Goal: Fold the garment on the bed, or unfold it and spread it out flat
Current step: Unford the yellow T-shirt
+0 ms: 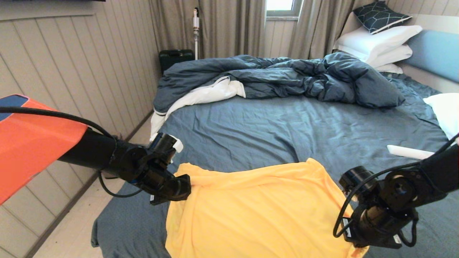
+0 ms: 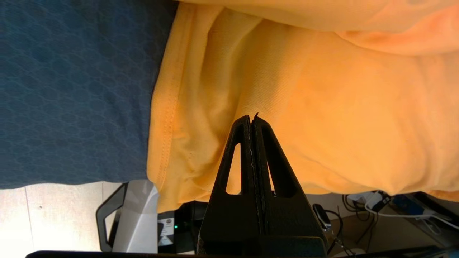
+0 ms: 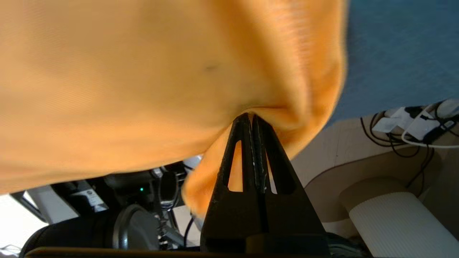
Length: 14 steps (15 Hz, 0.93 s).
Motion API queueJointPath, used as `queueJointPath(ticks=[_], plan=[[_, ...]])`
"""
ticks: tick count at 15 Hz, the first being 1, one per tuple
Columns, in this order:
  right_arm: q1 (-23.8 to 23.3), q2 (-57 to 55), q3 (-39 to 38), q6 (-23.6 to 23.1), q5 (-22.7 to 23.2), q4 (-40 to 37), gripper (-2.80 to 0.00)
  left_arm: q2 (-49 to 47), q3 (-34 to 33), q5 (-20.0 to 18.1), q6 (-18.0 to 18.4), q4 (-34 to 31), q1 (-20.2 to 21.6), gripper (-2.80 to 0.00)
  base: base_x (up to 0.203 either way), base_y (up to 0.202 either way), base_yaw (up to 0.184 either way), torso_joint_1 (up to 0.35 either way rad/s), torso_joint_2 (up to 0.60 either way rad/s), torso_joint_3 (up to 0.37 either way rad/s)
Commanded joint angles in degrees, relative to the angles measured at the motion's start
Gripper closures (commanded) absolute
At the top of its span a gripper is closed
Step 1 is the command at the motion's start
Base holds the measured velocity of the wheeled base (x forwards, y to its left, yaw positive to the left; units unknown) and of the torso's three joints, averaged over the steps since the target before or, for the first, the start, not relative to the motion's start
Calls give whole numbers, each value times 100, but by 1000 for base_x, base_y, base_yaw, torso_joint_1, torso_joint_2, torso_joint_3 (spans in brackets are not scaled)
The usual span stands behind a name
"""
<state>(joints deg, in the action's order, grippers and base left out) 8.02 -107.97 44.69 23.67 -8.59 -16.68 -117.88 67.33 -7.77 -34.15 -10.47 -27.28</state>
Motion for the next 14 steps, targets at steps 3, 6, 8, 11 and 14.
queueJointPath(ticks=[3,6,8,11,14], plan=[[-356,133,-420,-186,-11,117,0,-15,0,-6,-22,-8,-5,0,0,0,0,0,0,0],[-618,154,-551,-362,-15,190,0,-33,0,-6,-22,-8,-23,0,0,0,0,0,0,0],[-1162,186,-564,-689,-19,331,0,-33,0,-6,-22,-8,-23,0,0,0,0,0,0,0],[-1212,539,-505,-791,4,360,0,-33,0,-6,-22,-8,-23,0,0,0,0,0,0,0],[-981,1642,131,-919,166,259,0,219,-55,32,2,-6,-40,0,0,0,0,0,0,0]])
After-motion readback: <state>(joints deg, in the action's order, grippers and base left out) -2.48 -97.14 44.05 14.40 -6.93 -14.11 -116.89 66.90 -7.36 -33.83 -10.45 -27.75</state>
